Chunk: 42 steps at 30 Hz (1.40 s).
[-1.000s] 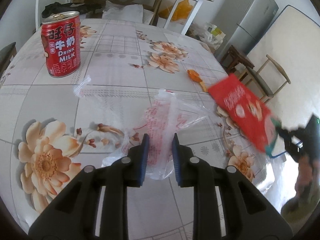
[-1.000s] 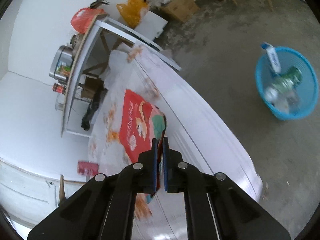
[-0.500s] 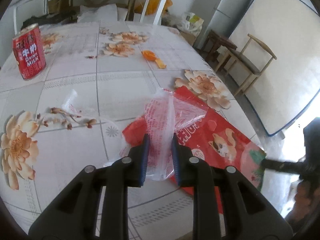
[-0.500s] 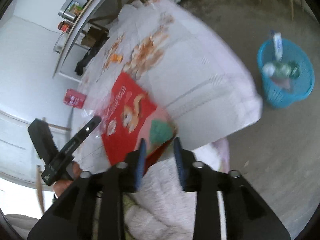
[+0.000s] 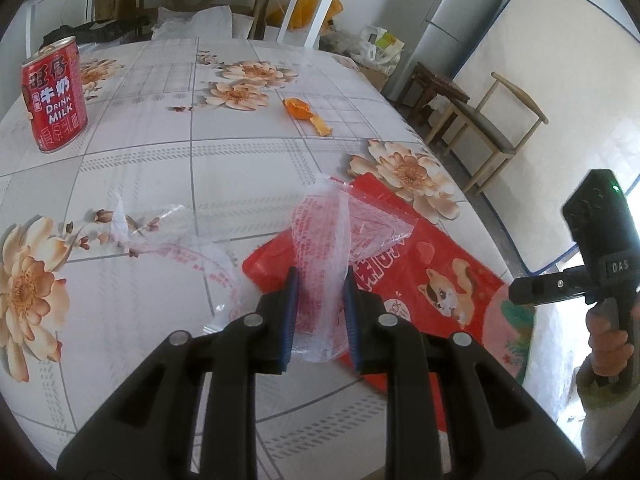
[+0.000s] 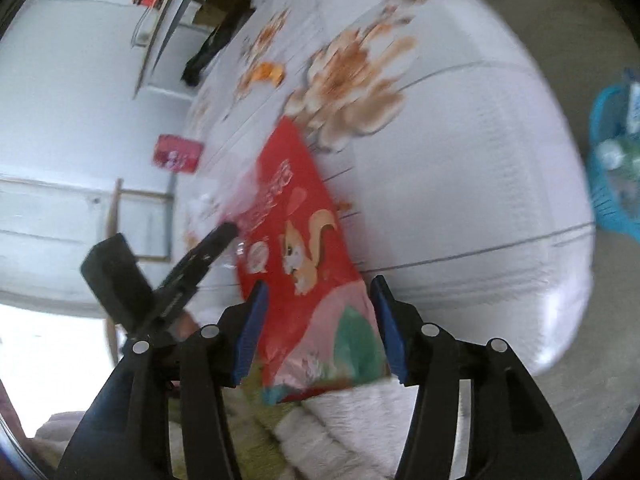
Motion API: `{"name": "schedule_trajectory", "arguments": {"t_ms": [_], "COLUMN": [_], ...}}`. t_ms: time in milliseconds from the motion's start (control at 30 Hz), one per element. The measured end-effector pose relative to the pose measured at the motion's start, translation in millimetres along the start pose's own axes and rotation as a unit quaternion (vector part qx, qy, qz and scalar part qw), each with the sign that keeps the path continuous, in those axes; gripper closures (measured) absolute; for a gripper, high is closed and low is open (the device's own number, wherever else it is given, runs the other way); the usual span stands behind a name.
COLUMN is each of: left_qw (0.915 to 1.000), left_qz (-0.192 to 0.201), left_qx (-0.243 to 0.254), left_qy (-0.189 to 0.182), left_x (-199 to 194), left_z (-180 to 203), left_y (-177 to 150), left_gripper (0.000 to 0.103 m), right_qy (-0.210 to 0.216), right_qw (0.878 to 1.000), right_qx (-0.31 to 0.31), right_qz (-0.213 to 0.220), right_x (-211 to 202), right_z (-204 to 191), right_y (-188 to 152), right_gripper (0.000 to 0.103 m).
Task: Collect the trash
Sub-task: 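Lift the clear plastic bag with the left gripper while the right gripper lifts the red snack bag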
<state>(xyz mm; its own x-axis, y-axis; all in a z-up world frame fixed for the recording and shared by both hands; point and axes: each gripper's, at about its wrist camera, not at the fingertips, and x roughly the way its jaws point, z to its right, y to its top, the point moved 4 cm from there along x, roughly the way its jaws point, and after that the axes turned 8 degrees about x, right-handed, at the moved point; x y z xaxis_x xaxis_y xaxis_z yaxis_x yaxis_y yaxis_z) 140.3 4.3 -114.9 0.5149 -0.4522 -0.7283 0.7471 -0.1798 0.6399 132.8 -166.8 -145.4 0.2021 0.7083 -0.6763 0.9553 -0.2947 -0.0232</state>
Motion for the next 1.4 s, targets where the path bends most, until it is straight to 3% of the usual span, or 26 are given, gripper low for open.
{"name": "schedule_trajectory", "arguments": {"t_ms": [100, 200, 367, 467, 533, 633, 1000, 1400], "left_qw": [1.0, 1.0, 1.0, 0.9997, 0.9993, 0.9979, 0.9968, 0.9958], "left_qz": [0.001, 0.001, 0.002, 0.003, 0.003, 0.01, 0.036, 0.057], "left_qx": [-0.001, -0.001, -0.004, -0.014, -0.023, -0.041, -0.049, -0.045], "left_qy": [-0.003, -0.004, -0.009, -0.019, -0.029, -0.05, -0.052, -0.056], "left_x": [0, -1, -1, -1, 0, -2, -16, -31], "left_z": [0, 0, -1, -3, -5, -9, -13, -6], "left_y": [0, -1, -1, -1, -1, 1, 12, 17], "left_gripper": [0.083, 0.083, 0.083, 0.083, 0.083, 0.083, 0.083, 0.083], "right_qy": [0.026, 0.049, 0.067, 0.054, 0.059, 0.069, 0.112, 0.142], "right_qw": [0.999, 0.998, 0.996, 0.997, 0.997, 0.997, 0.988, 0.977], "right_qx": [0.007, 0.01, 0.017, 0.01, 0.008, 0.012, 0.051, 0.068], "right_qz": [-0.022, -0.042, -0.062, -0.056, -0.043, -0.014, 0.094, 0.148], "right_x": [8, 18, 34, 39, 36, 24, -37, -64], "right_z": [-1, -5, -8, -12, -13, -13, 7, 12], "right_y": [6, 15, 19, 18, 16, 14, 15, 19], "right_gripper": [0.052, 0.06, 0.08, 0.094, 0.098, 0.099, 0.1, 0.1]}}
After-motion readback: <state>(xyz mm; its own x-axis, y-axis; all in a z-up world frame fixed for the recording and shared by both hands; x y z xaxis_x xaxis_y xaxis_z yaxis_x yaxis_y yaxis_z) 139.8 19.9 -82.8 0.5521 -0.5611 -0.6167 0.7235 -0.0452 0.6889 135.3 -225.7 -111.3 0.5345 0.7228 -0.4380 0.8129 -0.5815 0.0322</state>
